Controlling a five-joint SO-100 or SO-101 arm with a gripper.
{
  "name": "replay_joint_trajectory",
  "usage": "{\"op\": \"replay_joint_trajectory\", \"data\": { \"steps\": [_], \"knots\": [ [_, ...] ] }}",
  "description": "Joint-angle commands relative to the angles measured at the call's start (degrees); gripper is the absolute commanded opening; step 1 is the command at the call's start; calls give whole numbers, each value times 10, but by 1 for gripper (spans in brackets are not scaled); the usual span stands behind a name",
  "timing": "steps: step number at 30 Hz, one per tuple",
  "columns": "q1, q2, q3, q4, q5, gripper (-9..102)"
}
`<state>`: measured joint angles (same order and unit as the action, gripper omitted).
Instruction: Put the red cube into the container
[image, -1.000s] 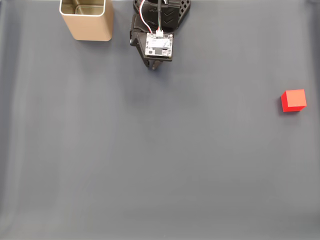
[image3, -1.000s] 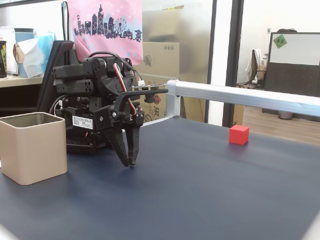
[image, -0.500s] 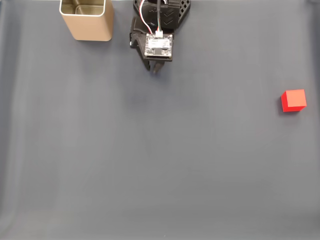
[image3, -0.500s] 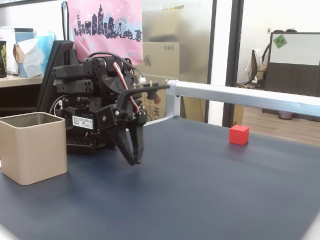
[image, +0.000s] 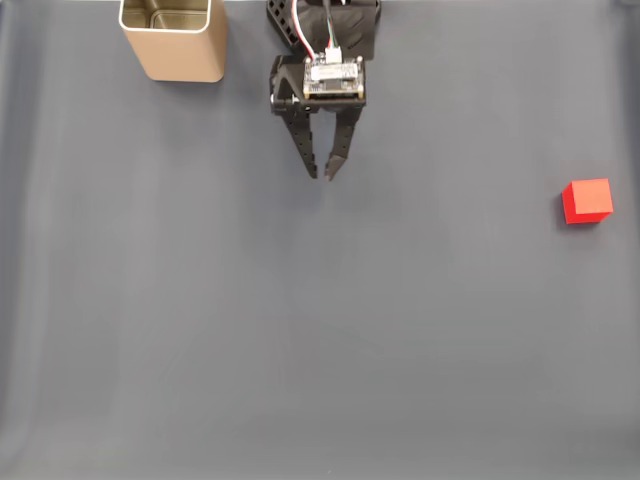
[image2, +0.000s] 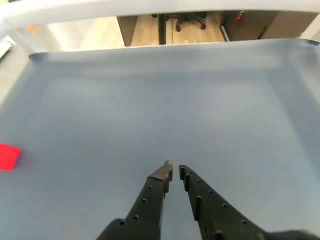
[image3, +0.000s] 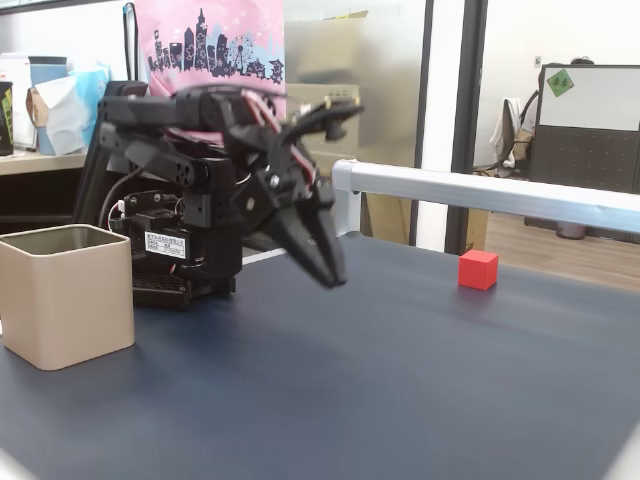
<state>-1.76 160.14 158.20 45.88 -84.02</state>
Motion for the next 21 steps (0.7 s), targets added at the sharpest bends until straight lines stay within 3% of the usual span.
{"op": "replay_joint_trajectory", "data": {
  "steps": [1, 8, 12, 21],
  "knots": [
    [-11, -72, -127, -4, 9, 0],
    [-81, -227, -321, 123, 33, 1],
    [-160, -325, -453, 223, 102, 2],
    [-308, -477, -610, 280, 200, 2]
  ]
}}
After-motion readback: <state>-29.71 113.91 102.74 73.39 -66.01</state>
